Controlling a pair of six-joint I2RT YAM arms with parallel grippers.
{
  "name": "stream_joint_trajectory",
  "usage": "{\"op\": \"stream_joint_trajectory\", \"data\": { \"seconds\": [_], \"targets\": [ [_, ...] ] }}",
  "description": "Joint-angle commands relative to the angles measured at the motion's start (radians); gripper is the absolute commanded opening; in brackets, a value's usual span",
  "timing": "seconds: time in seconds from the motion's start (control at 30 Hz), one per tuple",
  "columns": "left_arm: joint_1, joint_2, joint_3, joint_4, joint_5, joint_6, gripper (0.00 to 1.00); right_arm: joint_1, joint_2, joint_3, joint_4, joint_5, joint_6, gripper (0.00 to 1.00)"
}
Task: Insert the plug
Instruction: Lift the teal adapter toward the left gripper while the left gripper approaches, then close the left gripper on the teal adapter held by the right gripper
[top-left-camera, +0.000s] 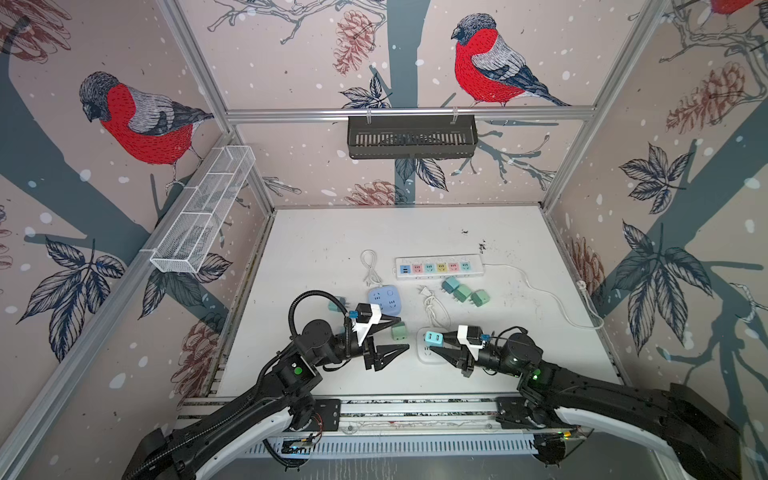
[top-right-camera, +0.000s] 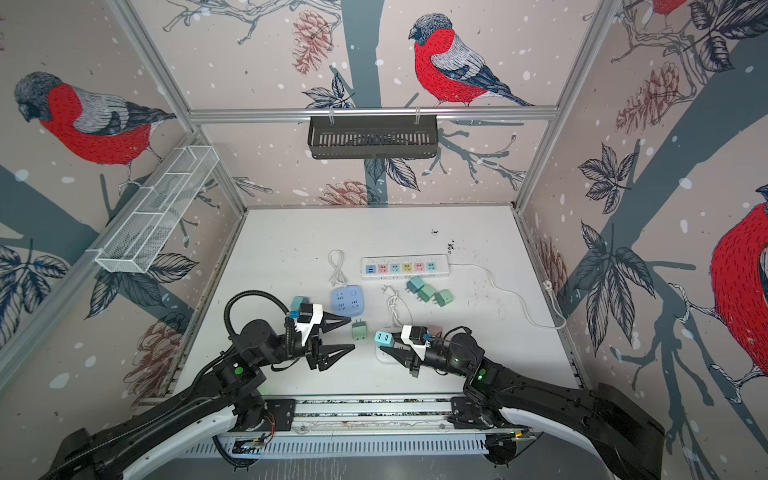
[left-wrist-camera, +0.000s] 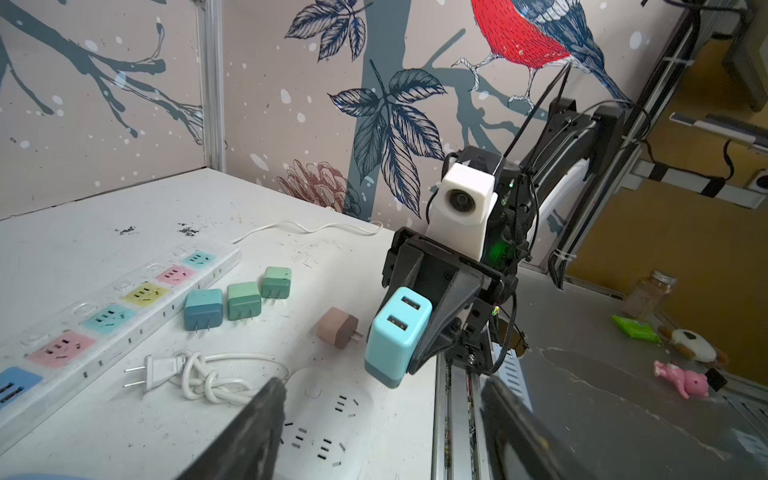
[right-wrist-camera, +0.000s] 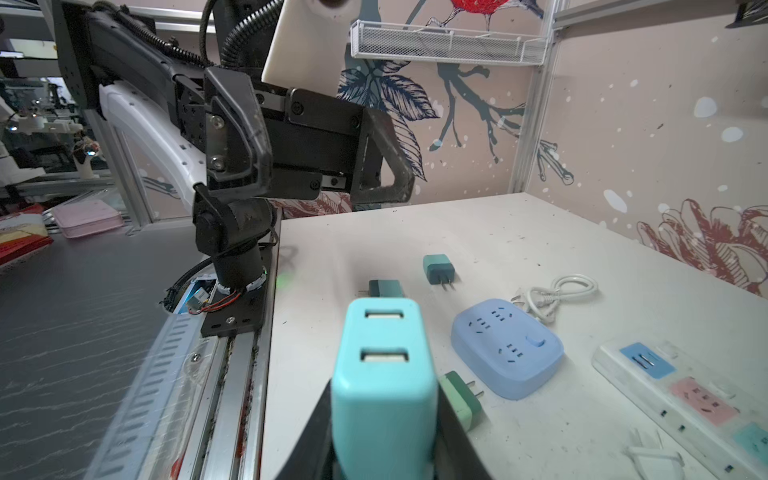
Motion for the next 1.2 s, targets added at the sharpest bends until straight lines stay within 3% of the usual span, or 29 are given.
{"op": "stream_joint_trajectory", "data": {
  "seconds": [0.0, 0.3, 0.9, 1.17],
  "targets": [
    [-0.021, 0.025, 0.013, 0.075, 0.023, 0.061, 0.71, 0.001, 0.033, 0.013, 0.098, -0.074, 0.014, 0.02],
    [-0.051, 0.066, 0.002, 0.103, 0.056, 0.121, 0.67, 0.01, 0.112, 0.053, 0.142, -0.183, 0.036, 0.02],
    [-0.096, 0.168, 0.03, 0.136, 0.111, 0.153, 0.55, 0.033, 0.256, 0.118, 0.208, -0.238, 0.051, 0.02],
    [-0.117, 0.208, 0.051, 0.138, 0.129, 0.163, 0.37, 0.039, 0.293, 0.133, 0.233, -0.235, 0.055, 0.02]
  ]
}}
